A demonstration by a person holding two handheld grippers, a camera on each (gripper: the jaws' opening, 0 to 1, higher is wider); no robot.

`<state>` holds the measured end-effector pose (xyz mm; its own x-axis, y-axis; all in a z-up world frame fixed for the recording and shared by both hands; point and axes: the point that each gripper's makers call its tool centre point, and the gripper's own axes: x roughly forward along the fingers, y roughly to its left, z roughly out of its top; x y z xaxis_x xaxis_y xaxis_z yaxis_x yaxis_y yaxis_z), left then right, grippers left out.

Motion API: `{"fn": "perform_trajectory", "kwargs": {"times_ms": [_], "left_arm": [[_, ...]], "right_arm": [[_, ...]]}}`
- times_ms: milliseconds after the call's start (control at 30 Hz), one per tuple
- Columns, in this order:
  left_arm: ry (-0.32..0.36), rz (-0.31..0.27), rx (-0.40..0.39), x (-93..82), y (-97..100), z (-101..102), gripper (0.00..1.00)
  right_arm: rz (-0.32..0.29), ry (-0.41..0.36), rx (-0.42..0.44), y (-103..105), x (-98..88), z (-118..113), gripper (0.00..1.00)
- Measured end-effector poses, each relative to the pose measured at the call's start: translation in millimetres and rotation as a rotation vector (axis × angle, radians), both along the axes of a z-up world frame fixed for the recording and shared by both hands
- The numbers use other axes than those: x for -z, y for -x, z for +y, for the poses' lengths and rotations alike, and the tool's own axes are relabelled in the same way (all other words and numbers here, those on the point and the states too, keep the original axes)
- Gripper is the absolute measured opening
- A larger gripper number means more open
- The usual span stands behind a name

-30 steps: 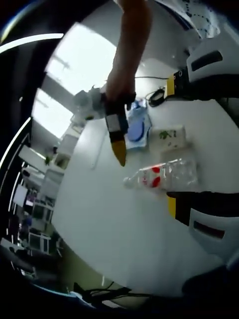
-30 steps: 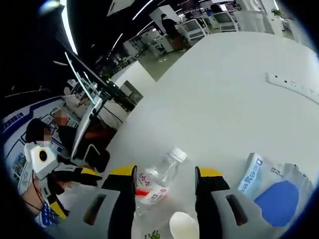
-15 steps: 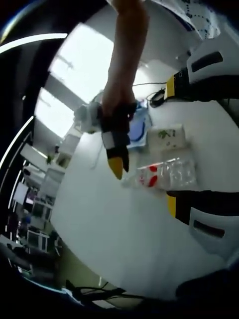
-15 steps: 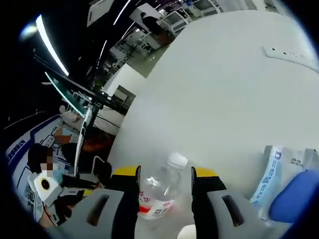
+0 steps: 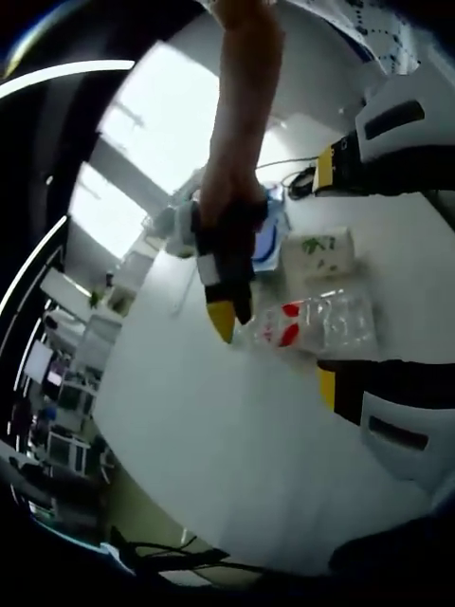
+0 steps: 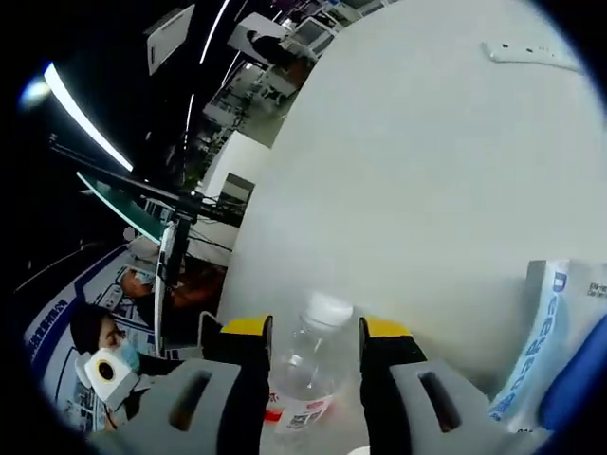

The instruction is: Arrange the tabletop items into an orderly group along one side of the table until the central work area is clear of visible clutter.

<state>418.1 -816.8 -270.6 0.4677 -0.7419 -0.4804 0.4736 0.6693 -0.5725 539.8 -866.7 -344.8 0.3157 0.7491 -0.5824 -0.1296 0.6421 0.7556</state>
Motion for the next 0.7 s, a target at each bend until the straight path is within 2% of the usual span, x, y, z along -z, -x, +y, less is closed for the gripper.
{"fn": "perform_trajectory", "kwargs": {"times_ms": [700], "left_arm": [[0.006, 0.019, 0.007, 14.5, -6.1, -2, 0.64]], "right_arm": [[-0.001, -0.059, 0.031, -8, 12.7, 8, 0.22]]}}
